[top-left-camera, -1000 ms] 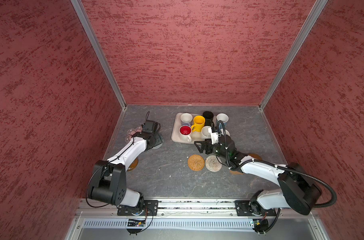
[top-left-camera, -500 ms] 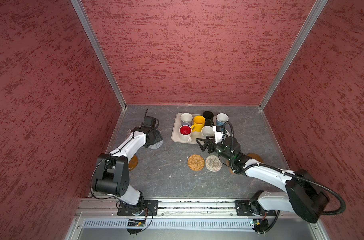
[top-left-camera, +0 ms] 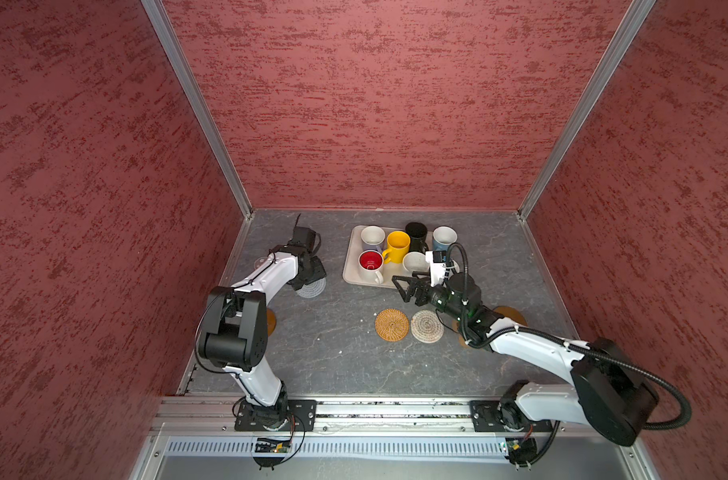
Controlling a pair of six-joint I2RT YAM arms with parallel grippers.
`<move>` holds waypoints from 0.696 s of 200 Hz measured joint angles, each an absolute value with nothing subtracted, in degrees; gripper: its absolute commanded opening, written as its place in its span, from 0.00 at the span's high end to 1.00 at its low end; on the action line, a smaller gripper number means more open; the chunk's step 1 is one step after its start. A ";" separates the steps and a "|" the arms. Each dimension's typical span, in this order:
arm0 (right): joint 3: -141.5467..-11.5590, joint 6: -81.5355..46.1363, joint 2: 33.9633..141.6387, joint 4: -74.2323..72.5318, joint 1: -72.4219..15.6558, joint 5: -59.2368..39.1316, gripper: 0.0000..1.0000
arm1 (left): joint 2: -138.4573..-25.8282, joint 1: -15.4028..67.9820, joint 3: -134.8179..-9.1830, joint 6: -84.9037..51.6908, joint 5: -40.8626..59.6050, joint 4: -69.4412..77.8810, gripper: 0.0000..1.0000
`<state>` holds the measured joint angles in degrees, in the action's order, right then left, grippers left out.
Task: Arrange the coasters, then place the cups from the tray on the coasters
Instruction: 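Move the left gripper over the grey woven coaster beside the flower coaster, then lower the left gripper onto the centre of the grey woven coaster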
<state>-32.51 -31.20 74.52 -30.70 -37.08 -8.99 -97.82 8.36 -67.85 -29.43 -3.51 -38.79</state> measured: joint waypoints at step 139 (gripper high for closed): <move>-32.49 -31.24 74.13 -30.68 -37.08 -8.88 0.01 | -108.16 8.36 -72.77 -27.99 -5.02 -41.41 0.47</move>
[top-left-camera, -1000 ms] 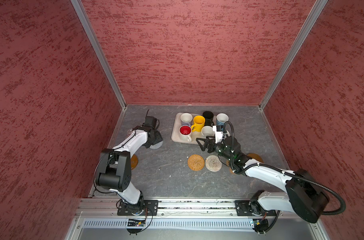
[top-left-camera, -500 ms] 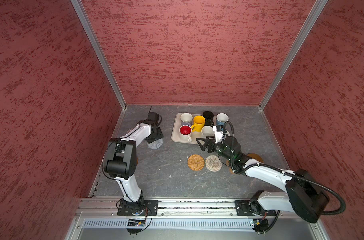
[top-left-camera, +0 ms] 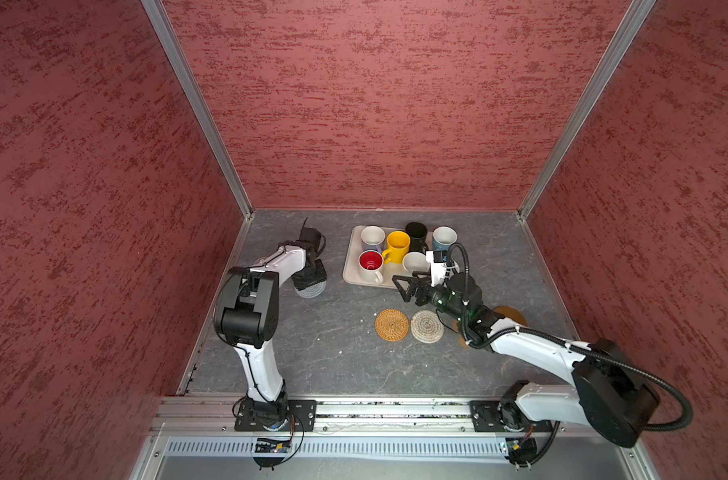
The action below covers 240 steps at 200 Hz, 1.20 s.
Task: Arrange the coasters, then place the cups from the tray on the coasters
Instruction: 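Lower the left gripper onto the centre of the grey woven coaster, then slide the grey woven coaster with the left gripper toward the rattan coaster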
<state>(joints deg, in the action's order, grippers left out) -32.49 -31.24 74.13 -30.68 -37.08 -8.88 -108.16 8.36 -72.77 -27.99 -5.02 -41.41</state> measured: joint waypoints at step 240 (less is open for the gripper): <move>-32.05 -25.61 68.64 -28.10 -36.64 -1.17 0.01 | -97.97 20.36 -57.32 -29.67 -8.60 -36.60 0.51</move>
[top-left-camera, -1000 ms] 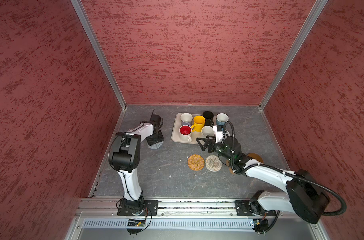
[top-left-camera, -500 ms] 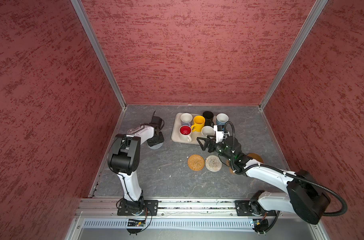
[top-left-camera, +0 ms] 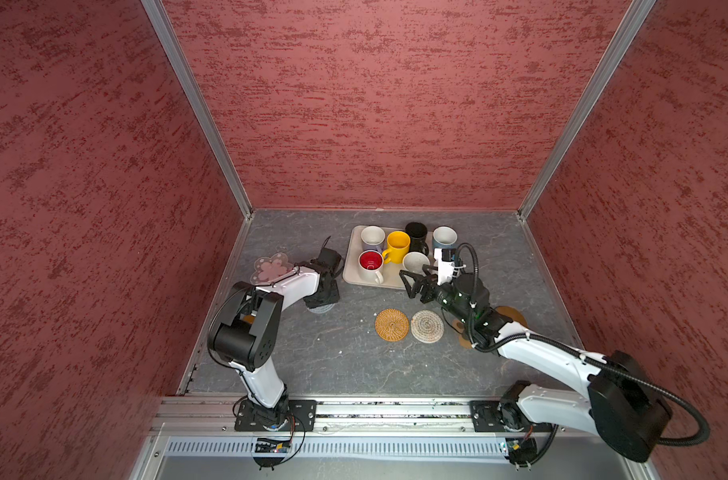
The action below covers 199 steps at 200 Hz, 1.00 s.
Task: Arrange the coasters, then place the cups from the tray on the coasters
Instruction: 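Slide the grey woven coaster with the left gripper toward the rattan coaster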
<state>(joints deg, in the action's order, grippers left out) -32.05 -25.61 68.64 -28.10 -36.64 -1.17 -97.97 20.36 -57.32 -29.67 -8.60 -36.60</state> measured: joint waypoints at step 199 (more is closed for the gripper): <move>-31.83 -22.22 69.36 -27.53 -34.98 2.39 0.01 | -98.83 44.80 -59.16 -40.27 -9.32 -42.54 0.53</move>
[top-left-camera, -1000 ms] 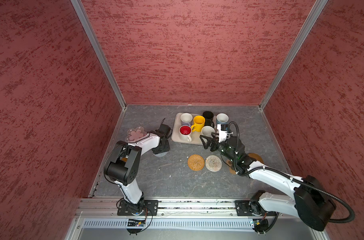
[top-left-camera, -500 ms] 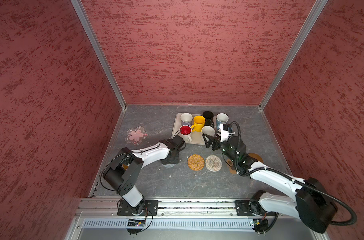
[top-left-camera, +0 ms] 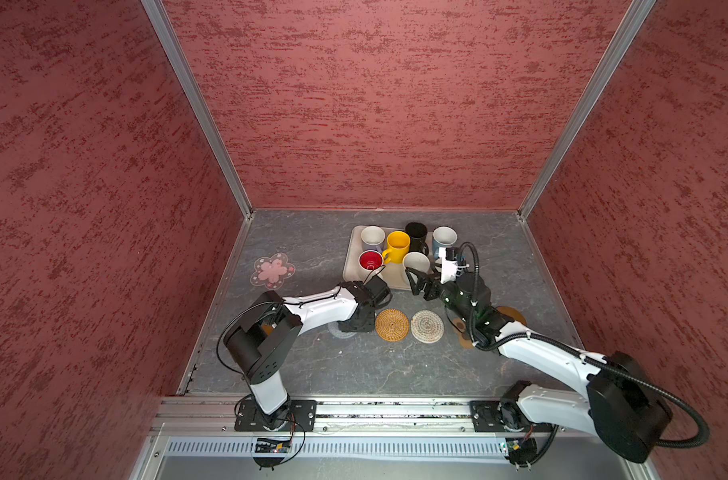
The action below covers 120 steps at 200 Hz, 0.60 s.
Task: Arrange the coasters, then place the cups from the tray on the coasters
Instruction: 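Slide the grey woven coaster with the left gripper toward the rattan coaster, then push the grey woven coaster with the left gripper against the rattan coaster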
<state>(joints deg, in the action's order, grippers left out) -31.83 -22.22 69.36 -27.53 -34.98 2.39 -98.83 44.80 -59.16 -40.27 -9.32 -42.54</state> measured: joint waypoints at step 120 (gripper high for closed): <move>-31.83 -22.26 70.96 -27.59 -34.68 2.33 0.01 | -85.41 36.71 -51.53 -40.42 -8.86 -42.52 0.54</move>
